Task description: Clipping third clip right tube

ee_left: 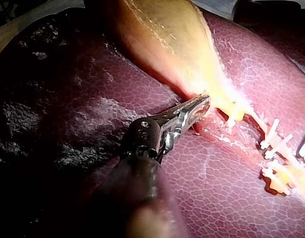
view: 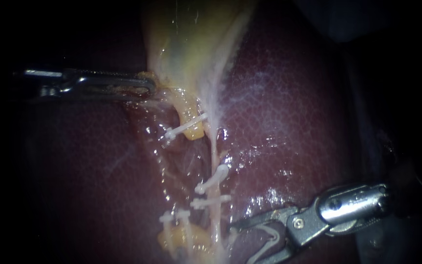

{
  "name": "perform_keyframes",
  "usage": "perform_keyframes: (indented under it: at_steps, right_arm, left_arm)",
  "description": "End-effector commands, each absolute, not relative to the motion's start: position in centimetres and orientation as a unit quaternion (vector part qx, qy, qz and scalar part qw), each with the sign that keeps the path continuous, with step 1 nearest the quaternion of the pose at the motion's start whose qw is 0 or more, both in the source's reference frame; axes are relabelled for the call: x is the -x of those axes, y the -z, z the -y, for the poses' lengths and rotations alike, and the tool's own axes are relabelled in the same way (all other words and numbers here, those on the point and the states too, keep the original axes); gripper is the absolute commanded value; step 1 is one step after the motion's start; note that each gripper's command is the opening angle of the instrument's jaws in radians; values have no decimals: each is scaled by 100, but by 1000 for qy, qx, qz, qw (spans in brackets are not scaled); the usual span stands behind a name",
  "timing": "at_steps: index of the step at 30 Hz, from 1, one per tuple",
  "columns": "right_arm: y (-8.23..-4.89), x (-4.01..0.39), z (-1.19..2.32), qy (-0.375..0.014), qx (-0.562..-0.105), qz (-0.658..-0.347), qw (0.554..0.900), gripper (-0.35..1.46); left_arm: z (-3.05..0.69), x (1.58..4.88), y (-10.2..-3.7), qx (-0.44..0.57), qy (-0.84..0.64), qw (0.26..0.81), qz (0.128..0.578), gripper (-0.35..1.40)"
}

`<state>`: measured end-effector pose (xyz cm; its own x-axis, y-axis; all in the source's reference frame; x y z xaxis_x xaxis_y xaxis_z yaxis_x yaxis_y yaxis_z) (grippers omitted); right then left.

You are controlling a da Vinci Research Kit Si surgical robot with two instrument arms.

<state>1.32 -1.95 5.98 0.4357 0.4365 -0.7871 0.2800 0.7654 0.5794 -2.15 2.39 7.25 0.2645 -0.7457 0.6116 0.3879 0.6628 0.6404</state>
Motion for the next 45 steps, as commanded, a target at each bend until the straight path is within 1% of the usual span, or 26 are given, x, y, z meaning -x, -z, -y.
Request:
perform_keyframes:
  at_steps: [1, 5, 16, 25, 30, 38, 41, 45]
  right_arm:
    - [-598, -131, 195, -51, -339, -529, 777, 50]
    - [-597, -131, 195, -51, -339, -529, 777, 50]
    - [-598, -131, 195, -50, -339, -529, 777, 50]
    - [-597, -132, 192, -51, -339, -529, 776, 50]
    - [-592, -130, 176, -54, -338, -529, 777, 50]
    - [-583, -123, 135, -92, -336, -528, 775, 50]
    - [-582, -123, 120, -107, -332, -531, 773, 50]
    - [-584, -125, 102, -126, -332, -527, 773, 49]
  left_arm:
    - [-239, 215, -725, -185, 367, 773, 483, -35]
    - [-242, 210, -721, -187, 367, 772, 483, -35]
    - [-277, 160, -687, -177, 385, 768, 481, -35]
    - [-275, 160, -688, -174, 387, 768, 480, -35]
    - [-274, 159, -688, -174, 387, 768, 480, -35]
    - [-273, 161, -689, -173, 387, 768, 480, -35]
    - [-273, 162, -689, -173, 387, 768, 480, -35]
    - [-273, 163, -689, -173, 388, 768, 479, -35]
